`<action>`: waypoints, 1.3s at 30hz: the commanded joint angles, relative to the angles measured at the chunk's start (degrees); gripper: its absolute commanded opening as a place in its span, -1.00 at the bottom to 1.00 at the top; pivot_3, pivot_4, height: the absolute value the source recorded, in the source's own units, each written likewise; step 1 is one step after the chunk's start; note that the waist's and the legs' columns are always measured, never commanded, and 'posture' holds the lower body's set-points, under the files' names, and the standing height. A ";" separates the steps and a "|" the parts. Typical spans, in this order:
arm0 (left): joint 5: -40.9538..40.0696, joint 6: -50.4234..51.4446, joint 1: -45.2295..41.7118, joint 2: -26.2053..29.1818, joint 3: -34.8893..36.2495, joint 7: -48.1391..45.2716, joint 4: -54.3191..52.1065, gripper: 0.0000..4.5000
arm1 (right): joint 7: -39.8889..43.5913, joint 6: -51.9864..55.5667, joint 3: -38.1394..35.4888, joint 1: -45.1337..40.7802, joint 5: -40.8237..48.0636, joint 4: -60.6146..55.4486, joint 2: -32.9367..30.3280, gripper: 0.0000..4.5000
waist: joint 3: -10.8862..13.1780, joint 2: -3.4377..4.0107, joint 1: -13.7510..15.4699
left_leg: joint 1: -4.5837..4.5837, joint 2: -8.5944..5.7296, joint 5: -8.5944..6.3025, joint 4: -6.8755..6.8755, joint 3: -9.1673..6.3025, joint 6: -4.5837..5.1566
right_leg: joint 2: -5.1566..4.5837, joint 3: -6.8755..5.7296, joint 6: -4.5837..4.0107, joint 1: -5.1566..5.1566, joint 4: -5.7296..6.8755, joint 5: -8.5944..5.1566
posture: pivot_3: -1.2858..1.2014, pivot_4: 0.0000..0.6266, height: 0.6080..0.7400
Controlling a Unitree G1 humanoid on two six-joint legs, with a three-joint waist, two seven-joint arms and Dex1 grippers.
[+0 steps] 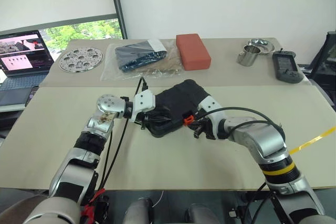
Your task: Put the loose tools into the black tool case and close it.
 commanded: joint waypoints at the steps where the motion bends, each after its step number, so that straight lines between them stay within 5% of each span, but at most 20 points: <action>1: 2.02 1.13 1.79 -0.98 -2.89 -0.65 0.13 -0.22 | -0.07 -2.45 -2.63 -4.29 -0.14 -2.68 0.12 -0.98 | 0.00 0.00 -0.02 | 0.00 0.00 0.00 0.00 0.00 0.00 | 0.00 0.01 0.00 -0.01 0.01 0.00 | 0.03 -0.52 1.00; 16: -0.46 3.73 2.99 -0.34 -0.93 -0.96 -1.45 -0.22 | -0.13 -1.21 -4.38 -5.17 1.11 -4.99 0.95 -0.98 | -0.03 0.05 -0.37 | 0.03 0.06 0.00 -0.07 0.03 0.00 | 0.04 0.04 0.00 -0.11 0.09 0.00 | 0.03 -0.52 1.00; 24: -9.66 10.73 8.00 2.29 10.00 2.84 -5.78 -0.22 | 3.93 -9.73 -12.27 7.02 1.61 -9.15 -7.14 -0.98 | 0.01 0.00 -0.68 | 0.02 0.09 0.00 -0.13 0.03 0.00 | 0.02 0.04 0.00 -0.13 0.01 0.00 | 0.03 -0.52 1.00; 28: -13.93 13.87 13.46 4.76 16.03 5.57 -10.80 -0.22 | 5.97 -19.65 -18.89 14.59 3.80 -8.24 -6.04 -0.98 | 0.06 -0.07 -0.82 | -0.05 0.15 -0.01 -0.17 0.03 0.00 | 0.07 0.02 0.01 -0.21 -0.02 0.00 | 0.03 -0.52 1.00; 32: -15.41 15.67 18.76 6.48 18.37 7.39 -15.48 0.28 | 9.49 -30.56 -20.85 19.06 2.80 -5.68 -6.06 -1.00 | 0.08 -0.08 -0.61 | -0.01 0.14 0.00 -0.18 0.04 -0.02 | 0.05 0.02 0.01 -0.15 -0.07 0.00 | 0.03 -0.52 1.00; 36: -17.09 18.01 29.44 7.66 22.88 11.96 -23.11 0.90 | 14.12 -40.18 -25.31 23.31 4.82 0.57 -4.95 -0.50 | 0.10 -0.09 -0.39 | 0.11 0.14 -0.02 -0.16 0.05 -0.02 | -0.02 0.04 0.01 0.06 -0.17 0.00 | 0.03 -0.52 1.00; 39: -16.02 18.52 37.32 7.89 24.26 15.72 -28.54 1.00 | 18.07 -47.40 -25.79 26.43 3.71 5.37 -5.32 -0.02 | 0.10 -0.10 -0.44 | 0.15 0.13 -0.08 -0.22 0.05 0.01 | -0.12 0.02 0.01 0.16 -0.29 0.00 | 0.03 -0.52 1.00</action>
